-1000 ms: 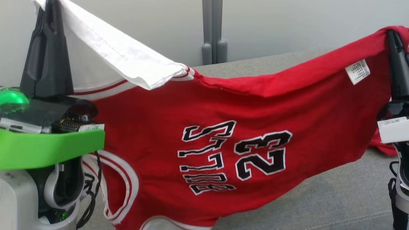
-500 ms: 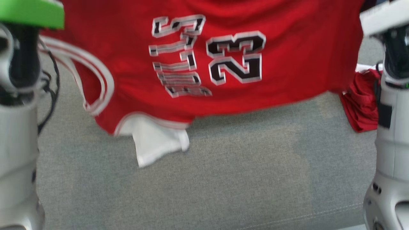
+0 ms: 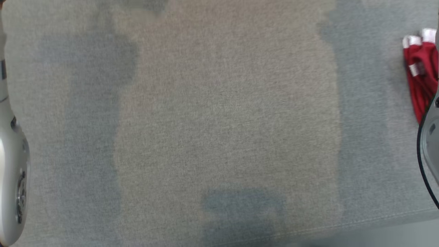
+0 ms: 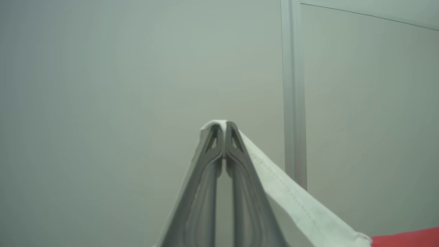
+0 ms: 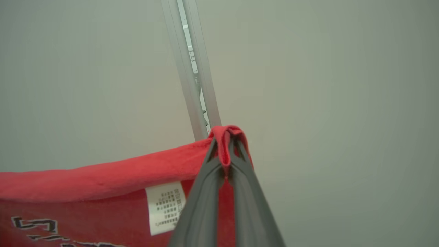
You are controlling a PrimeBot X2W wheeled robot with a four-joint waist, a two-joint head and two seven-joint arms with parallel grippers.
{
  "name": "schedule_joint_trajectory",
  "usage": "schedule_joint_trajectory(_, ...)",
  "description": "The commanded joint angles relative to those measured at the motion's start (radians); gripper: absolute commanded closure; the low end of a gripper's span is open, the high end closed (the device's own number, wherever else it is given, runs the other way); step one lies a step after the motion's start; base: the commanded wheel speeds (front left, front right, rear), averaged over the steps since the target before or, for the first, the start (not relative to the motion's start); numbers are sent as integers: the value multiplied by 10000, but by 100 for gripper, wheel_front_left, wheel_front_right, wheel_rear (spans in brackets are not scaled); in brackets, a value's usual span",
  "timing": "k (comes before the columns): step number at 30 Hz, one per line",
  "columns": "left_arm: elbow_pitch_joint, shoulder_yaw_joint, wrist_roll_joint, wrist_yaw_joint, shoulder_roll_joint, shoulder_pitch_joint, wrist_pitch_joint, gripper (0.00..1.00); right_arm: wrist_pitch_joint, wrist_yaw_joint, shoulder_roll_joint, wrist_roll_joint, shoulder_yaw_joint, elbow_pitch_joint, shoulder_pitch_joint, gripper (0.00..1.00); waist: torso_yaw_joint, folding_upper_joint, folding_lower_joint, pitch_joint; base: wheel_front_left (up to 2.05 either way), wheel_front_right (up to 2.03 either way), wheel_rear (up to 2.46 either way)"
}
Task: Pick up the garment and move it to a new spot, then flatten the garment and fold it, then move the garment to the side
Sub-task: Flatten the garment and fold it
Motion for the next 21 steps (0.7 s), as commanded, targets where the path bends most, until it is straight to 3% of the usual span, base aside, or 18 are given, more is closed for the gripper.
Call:
schedule_joint_trajectory(1, 160, -31, 66, -81, 8, -57, -94, 100, -151, 4, -34, -70, 44, 188, -56, 100, 432, 0, -1, 990, 0, 0, 0)
schedule_joint_trajectory(6, 949, -125, -13, -422, -28, 500, -726, 100, -969, 4, 102, 420, 691, 1405, 206, 100, 443, 0, -1, 1786, 0, 0, 0)
schedule_joint_trajectory(10, 1017, -149, -48, -761, -35, 1199, -996, 100, -1385, 4, 65, 1119, 1449, 1684, 737, 100, 378, 0, -1, 1920, 0, 0, 0)
schedule_joint_trajectory(17, -47, 125, -196, -1155, 255, 2611, -1059, 100, -1629, 2, -381, 2612, 2906, 688, 2101, 100, 180, 0, -1, 1523, 0, 0, 0)
schedule_joint_trajectory(21, -1284, 324, -262, -1254, 525, 4188, -1058, 100, -1666, 4, -829, 3364, 3126, -397, 3482, 100, 146, 0, -1, 997, 0, 0, 0)
